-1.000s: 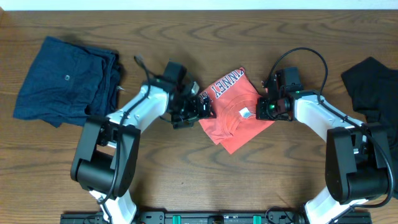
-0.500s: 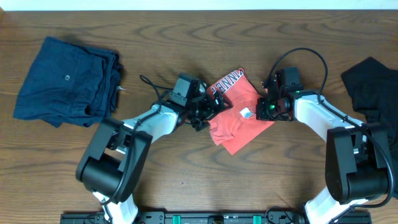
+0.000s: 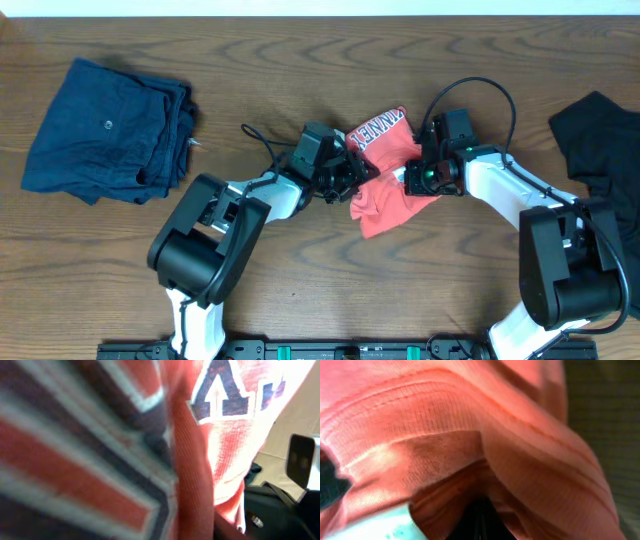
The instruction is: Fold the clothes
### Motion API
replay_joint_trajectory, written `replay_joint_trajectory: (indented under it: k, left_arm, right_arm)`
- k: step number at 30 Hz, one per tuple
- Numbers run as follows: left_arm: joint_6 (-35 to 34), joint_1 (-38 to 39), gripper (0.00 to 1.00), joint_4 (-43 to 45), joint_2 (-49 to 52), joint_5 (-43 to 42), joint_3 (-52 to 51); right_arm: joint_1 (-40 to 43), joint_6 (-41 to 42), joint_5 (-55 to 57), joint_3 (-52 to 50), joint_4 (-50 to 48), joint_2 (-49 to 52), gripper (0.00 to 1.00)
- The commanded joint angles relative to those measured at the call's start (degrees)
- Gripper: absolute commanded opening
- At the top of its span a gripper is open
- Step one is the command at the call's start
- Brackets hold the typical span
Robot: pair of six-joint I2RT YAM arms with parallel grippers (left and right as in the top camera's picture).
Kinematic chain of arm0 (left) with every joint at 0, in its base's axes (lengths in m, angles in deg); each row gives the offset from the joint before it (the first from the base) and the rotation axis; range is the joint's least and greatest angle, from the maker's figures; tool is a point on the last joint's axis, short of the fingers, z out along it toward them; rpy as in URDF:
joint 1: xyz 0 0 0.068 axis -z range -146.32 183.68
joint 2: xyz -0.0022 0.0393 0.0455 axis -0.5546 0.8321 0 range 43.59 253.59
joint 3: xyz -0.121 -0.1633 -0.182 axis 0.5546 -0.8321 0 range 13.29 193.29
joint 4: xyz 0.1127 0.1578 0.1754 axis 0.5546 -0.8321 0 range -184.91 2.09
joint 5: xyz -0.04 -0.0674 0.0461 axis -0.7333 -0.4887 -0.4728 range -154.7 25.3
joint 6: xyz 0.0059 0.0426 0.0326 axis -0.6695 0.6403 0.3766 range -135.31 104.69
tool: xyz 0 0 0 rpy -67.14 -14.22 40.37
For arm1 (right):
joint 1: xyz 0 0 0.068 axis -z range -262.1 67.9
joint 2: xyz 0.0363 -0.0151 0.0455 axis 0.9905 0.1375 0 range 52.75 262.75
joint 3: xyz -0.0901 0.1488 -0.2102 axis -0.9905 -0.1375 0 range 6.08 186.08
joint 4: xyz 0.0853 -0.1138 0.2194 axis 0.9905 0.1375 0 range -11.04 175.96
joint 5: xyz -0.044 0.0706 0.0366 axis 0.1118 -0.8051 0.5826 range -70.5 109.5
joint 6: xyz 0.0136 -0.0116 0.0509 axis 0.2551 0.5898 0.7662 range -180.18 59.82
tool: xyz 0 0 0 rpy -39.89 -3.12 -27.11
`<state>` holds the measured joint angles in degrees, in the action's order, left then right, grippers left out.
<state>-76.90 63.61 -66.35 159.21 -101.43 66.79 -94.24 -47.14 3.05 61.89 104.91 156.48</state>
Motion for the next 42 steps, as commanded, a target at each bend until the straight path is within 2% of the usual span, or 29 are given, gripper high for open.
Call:
replay_joint_trajectory:
  k: [1, 3, 4, 7, 11, 15, 18, 22, 26, 32, 36, 42]
  left_arm:
    - [3.3, 0.4, 0.31, -0.9, 6.1, 10.4, -3.7]
    - [6.4, 0.2, 0.12, -0.9, 6.1, 9.1, -3.7]
    - [8.2, -0.1, 0.06, -0.9, 6.1, 8.1, -3.7]
    - [16.4, -1.4, 0.06, -1.4, 5.9, 4.4, -3.6]
    - [24.5, -5.2, 0.06, -7.2, 2.7, -0.4, -3.6]
    - [30.6, -11.5, 0.06, -15.6, -6.1, -4.8, -2.8]
    - [31.6, -18.3, 0.06, -18.5, -14.4, -7.4, -1.9]
    - [31.6, -29.8, 0.06, -17.5, -22.2, -5.7, -0.7]
    - [30.1, -43.6, 0.06, -12.5, -24.5, -7.0, 1.9]
    - [30.8, -59.6, 0.06, -11.8, -24.5, -7.3, 3.3]
    - [37.9, -66.4, 0.06, -13.8, -24.2, -6.9, 3.3]
    - [38.9, -72.2, 0.06, -14.2, -23.2, -6.4, 3.3]
  right_arm:
    - [-1.3, 0.4, -0.9, -0.5, 1.1, 1.2, 0.02]
    - [-1.3, 0.4, 0.2, -0.5, 2.1, 1.2, 0.02]
    - [-1.3, 0.4, 0.6, -0.5, 2.4, 1.2, 0.02]
    - [-0.9, 0.1, 3.2, -0.5, 5.3, 0.0, 0.02]
    - [1.2, -2.2, 3.6, -0.4, 8.7, -4.8, 0.02]
    - [3.4, -2.4, 3.5, -0.4, 10.8, -12.7, 0.03]
    - [3.8, -2.4, 3.5, -0.4, 11.0, -18.3, 0.05]
    - [3.8, -0.6, 3.6, -0.4, 10.8, -23.3, 0.05]
    - [3.7, 1.2, 3.6, -0.4, 10.5, -25.4, 0.05]
    - [3.4, 1.7, 3.5, -0.4, 10.6, -25.5, 0.05]
    - [3.4, 1.7, 3.5, -0.4, 10.6, -25.5, 0.06]
    - [3.5, 1.7, 3.6, -0.4, 10.7, -25.5, 0.06]
